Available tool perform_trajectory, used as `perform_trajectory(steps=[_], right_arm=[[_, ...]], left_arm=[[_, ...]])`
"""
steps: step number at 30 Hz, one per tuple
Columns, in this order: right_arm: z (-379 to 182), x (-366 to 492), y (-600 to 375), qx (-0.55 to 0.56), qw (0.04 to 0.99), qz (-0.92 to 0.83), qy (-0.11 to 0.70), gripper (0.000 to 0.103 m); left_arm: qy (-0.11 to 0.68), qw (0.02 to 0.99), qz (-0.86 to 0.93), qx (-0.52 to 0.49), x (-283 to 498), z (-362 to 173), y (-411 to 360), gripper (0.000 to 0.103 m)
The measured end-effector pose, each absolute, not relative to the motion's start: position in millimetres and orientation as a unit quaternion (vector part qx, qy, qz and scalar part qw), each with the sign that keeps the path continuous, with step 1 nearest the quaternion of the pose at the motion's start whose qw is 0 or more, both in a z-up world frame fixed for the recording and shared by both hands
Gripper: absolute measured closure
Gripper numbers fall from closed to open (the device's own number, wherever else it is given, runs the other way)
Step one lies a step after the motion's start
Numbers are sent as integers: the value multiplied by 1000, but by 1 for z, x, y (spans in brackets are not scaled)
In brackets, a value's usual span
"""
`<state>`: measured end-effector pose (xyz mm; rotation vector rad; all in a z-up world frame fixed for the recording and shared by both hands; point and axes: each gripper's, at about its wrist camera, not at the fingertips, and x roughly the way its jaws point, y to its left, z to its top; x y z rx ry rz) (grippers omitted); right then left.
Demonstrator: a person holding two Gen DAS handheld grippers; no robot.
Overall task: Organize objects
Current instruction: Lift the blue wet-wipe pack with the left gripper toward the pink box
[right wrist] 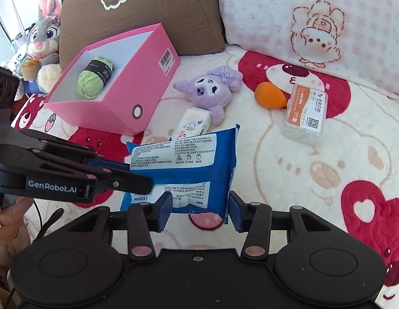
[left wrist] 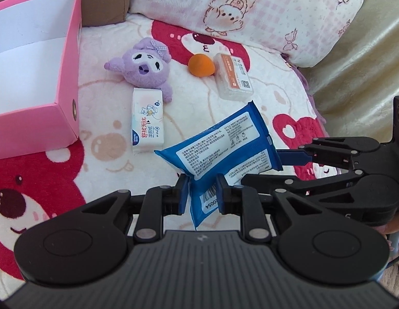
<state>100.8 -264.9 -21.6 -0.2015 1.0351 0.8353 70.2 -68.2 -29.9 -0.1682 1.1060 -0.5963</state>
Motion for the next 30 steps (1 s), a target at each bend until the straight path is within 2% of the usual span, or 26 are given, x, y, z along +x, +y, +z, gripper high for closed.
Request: perform_trajectory(steps=[20,30], right_arm=[[25,53,-235,-130,800,397,432,39],[55,30,-216,-167,807,407,394,38]], left_arm=[[502,816,-281,-52,41,15,-36,83],[489,827,-275,-36,29,47,-18,83]])
